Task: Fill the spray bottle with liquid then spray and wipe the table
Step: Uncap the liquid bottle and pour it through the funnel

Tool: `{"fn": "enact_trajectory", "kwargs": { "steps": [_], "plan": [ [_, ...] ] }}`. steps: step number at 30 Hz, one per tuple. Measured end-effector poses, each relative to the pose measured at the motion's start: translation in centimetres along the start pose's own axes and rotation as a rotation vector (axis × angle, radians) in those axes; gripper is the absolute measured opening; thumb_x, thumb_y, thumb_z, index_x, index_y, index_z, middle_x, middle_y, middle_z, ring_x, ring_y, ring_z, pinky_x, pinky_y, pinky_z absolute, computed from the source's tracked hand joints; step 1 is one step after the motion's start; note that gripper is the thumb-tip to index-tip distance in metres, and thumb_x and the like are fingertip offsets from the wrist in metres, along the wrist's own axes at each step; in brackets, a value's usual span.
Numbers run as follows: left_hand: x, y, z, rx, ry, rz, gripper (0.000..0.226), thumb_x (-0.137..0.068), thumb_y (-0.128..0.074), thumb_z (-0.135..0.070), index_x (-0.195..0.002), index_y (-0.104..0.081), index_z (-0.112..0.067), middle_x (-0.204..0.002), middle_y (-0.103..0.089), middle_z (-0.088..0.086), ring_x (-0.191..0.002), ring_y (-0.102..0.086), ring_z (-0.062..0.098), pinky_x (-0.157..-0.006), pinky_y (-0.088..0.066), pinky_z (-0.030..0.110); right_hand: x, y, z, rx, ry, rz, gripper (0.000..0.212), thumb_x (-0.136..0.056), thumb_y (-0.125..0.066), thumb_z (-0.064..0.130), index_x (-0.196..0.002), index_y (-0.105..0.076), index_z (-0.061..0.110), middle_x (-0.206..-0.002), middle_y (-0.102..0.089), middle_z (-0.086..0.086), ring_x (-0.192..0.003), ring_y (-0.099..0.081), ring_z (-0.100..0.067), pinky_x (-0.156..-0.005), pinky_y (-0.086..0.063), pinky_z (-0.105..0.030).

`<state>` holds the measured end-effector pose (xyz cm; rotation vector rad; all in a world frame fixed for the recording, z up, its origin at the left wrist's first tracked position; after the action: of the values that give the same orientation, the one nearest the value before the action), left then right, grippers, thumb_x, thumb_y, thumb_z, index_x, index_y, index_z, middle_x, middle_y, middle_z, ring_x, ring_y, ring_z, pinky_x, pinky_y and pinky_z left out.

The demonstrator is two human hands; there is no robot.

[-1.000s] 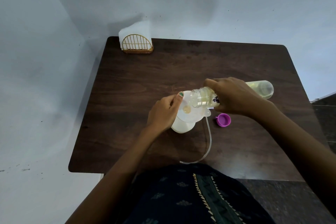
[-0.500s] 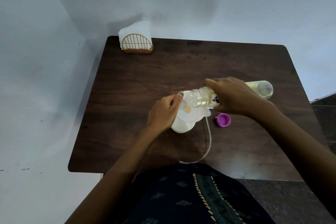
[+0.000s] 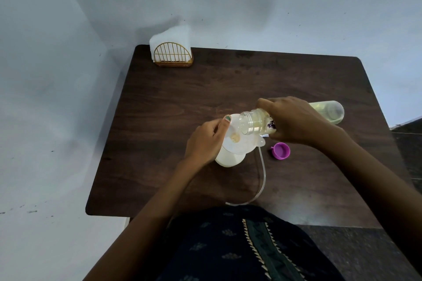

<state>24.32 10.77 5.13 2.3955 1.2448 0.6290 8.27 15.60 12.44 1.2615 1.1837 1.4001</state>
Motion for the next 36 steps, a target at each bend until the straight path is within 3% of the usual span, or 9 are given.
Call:
{"fn": "enact_trajectory", "kwargs": {
  "steps": [5, 15, 31, 36],
  "plan": [
    [0.1, 0.14, -0.1, -0.002, -0.003, -0.012, 0.047, -0.099, -0.034, -0.05, -0.061, -0.047, -0.026, -0.055, -0.049, -0.007, -0.07, -0.064, 0.024, -0.058, -0.037, 0.03, 0.01, 0.04, 0.02, -0.003, 0.001, -0.002, 0.043, -0.071, -0.075, 0.023, -0.106, -0.052, 0.015, -0.089, -0.066, -0.003, -0.076, -0.062, -0.024, -0.062, -0.048, -0.033],
    [0.11, 0.09, -0.07, -0.005, 0.004, -0.003, 0.045, -0.099, -0.034, -0.05, -0.063, -0.048, -0.029, -0.058, -0.05, -0.009, -0.071, -0.063, 0.02, -0.059, -0.036, 0.028, 0.01, -0.03, 0.05, -0.007, 0.0, 0.003, 0.044, -0.071, -0.075, 0.022, -0.108, -0.051, 0.015, -0.089, -0.066, -0.003, -0.075, -0.062, -0.023, -0.064, -0.051, -0.035],
    [-0.12, -0.13, 0.42, -0.003, 0.006, 0.006, 0.042, -0.098, -0.033, -0.053, -0.068, -0.052, -0.031, -0.061, -0.052, -0.01, -0.07, -0.061, 0.017, -0.06, -0.038, 0.03, 0.13, 0.02, -0.11, 0.013, 0.005, 0.001, 0.044, -0.072, -0.074, 0.021, -0.109, -0.051, 0.015, -0.09, -0.066, -0.003, -0.074, -0.061, -0.023, -0.058, -0.04, -0.028],
    [-0.12, -0.05, 0.43, -0.01, -0.002, 0.0, 0.042, -0.098, -0.033, -0.053, -0.068, -0.052, -0.03, -0.061, -0.053, -0.009, -0.071, -0.062, 0.019, -0.061, -0.039, 0.03, 0.06, -0.1, -0.15, 0.011, 0.007, -0.005, 0.044, -0.071, -0.074, 0.022, -0.108, -0.051, 0.016, -0.089, -0.067, -0.003, -0.073, -0.061, -0.023, -0.059, -0.046, -0.03]
  ]
}}
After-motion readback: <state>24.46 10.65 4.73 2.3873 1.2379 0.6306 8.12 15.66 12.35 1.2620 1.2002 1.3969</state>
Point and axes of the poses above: each hand's wrist, its own x-axis away from the middle knuckle, its own y-axis out of the back of the hand, z = x × y, the point moved 5 cm from there along -x, towards the middle knuckle
